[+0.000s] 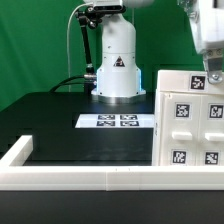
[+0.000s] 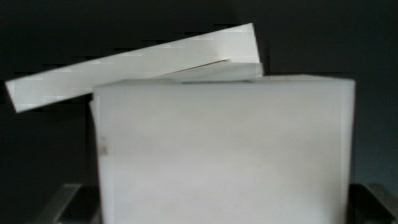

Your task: Assemble cabinet

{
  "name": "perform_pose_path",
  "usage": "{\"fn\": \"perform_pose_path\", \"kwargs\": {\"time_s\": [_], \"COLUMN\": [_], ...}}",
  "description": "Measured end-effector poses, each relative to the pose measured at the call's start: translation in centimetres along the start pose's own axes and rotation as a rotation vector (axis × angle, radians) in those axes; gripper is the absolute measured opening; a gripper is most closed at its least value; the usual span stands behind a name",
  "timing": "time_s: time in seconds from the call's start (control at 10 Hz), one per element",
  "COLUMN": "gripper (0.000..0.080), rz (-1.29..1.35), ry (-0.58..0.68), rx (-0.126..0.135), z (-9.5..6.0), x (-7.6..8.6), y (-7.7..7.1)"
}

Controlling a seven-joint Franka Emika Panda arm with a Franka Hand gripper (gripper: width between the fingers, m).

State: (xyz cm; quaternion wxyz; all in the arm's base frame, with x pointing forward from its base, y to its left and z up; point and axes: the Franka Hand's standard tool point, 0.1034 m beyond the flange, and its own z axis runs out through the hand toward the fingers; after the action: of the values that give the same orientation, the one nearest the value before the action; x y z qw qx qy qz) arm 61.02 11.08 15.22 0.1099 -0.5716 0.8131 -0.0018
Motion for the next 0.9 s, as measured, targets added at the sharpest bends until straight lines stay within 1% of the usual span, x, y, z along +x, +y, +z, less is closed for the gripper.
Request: {"fn": "perform_pose_path", "kwargs": {"time_s": [0.2, 0.5, 0.6, 0.7, 0.8, 0.9], "gripper": [0.0564, 0.0573, 0.0735, 0.0735, 0.0786, 0.0795], "rz": [0.103, 0.095, 0.092, 0.081, 0.068, 0.056], "ry": [-0.032, -0.047, -0.048, -0.05, -0.056, -0.063], "rx": [-0.007, -0.01, -0.01, -0.008, -0.004, 0.0], "z": [0.0, 0.0, 0.0, -0.2, -0.6, -1.0], "x": [0.0, -0.2, -0.3, -0.4, -0.5, -0.6], "y": [-0.1, 0.0, 0.0, -0.1, -0.1, -0.2]}}
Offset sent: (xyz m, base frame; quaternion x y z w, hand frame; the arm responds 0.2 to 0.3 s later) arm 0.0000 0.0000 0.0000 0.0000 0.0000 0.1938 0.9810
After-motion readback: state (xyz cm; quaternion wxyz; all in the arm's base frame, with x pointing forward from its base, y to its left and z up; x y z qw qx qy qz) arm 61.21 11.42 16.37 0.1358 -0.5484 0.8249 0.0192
